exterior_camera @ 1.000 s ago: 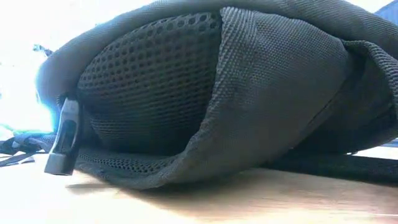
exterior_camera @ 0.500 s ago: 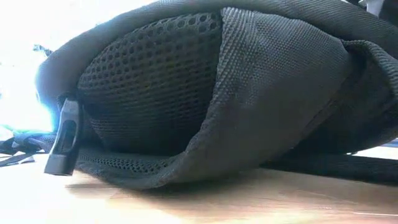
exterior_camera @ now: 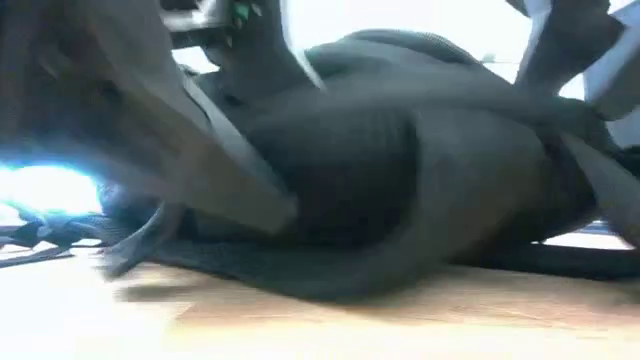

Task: Unpack backpack
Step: Close the backpack

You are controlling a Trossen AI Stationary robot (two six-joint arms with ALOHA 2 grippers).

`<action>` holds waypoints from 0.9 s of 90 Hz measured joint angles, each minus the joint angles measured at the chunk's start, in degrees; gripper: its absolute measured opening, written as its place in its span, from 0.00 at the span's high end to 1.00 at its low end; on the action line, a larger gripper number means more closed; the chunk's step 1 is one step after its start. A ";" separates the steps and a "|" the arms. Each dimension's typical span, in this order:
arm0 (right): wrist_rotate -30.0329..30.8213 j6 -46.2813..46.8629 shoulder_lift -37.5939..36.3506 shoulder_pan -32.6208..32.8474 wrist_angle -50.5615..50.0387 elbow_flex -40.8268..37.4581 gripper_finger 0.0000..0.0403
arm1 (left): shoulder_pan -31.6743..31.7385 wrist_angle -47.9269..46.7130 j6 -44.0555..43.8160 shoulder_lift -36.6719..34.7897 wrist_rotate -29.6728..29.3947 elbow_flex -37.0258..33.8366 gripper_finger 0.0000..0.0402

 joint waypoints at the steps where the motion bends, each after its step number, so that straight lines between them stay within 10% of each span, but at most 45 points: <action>1: 0.02 -0.19 -0.01 -0.08 0.12 0.00 0.44 | 0.09 0.08 0.00 0.09 -0.08 0.00 0.21; 23: 0.08 -4.17 0.01 -1.24 3.91 0.00 0.48 | 1.43 0.91 -0.98 1.89 -3.95 0.00 0.47; 43: 0.91 -7.64 0.01 -1.31 5.59 0.33 0.48 | 2.73 0.49 -1.78 1.85 -5.96 0.00 0.95; 60: 3.97 -12.28 -0.01 0.34 7.10 8.18 0.48 | 2.60 -6.43 -1.53 -1.57 -7.97 1.94 0.99; 81: 17.31 -2.60 -0.08 5.90 -15.51 18.89 0.53 | -0.66 -15.85 -3.45 -11.82 -15.11 3.41 1.00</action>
